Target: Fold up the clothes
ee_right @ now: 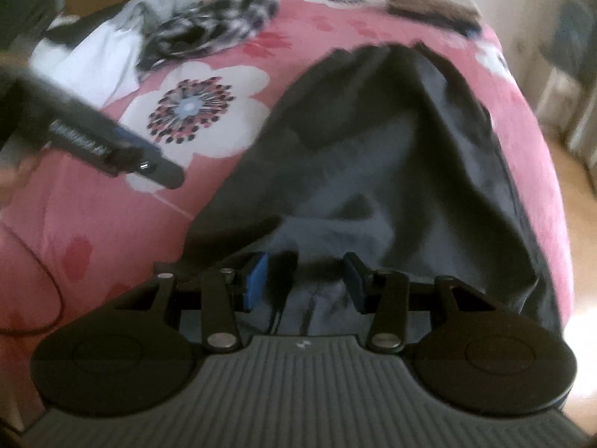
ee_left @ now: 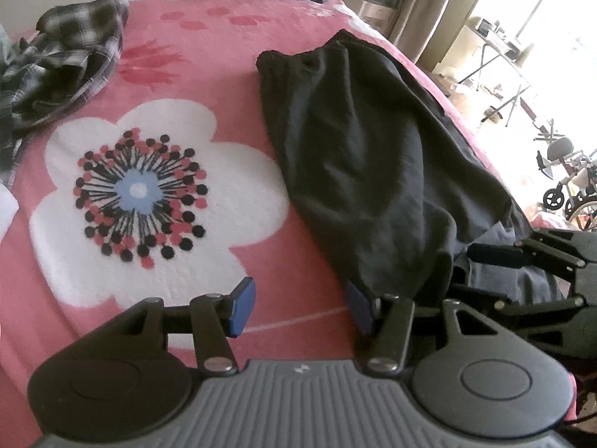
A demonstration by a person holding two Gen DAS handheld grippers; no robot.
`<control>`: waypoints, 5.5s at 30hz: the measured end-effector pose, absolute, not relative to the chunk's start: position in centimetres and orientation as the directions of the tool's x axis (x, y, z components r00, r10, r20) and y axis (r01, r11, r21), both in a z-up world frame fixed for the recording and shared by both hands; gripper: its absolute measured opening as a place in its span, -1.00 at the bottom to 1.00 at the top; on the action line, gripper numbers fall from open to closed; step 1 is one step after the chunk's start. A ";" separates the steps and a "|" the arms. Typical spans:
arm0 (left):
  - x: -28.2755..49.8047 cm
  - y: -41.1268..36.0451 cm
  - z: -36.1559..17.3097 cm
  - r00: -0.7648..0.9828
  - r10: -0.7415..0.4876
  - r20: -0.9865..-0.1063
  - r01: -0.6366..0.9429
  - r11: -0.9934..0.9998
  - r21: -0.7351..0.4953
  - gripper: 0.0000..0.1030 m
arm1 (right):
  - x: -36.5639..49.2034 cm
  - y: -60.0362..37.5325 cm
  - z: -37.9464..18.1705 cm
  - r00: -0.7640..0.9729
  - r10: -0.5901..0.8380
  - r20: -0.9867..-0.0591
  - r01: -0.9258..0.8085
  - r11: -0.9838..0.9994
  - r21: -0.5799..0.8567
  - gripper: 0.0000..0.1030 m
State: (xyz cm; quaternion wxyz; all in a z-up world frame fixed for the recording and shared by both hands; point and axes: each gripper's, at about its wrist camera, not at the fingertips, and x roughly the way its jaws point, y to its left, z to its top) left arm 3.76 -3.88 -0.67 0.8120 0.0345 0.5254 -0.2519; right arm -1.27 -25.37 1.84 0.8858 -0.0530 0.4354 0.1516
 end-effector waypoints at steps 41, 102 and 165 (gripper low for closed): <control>-5.8 -14.6 -2.7 0.106 -0.469 -0.877 0.837 0.518 -0.176 0.14 | -13.7 -46.3 1.1 0.498 -0.140 -0.856 0.305 0.952 0.022 -0.95; -10.2 -14.1 -3.8 0.099 -0.426 -0.899 0.925 0.373 -0.074 0.31 | -7.6 -45.8 0.7 0.194 -0.003 -0.981 -0.422 0.903 -0.086 -0.84; -3.2 -0.8 -3.0 0.128 -0.489 -0.863 0.504 0.781 -0.368 0.30 | -11.3 -24.1 -1.0 0.119 0.401 -0.908 -0.866 0.490 0.102 -0.87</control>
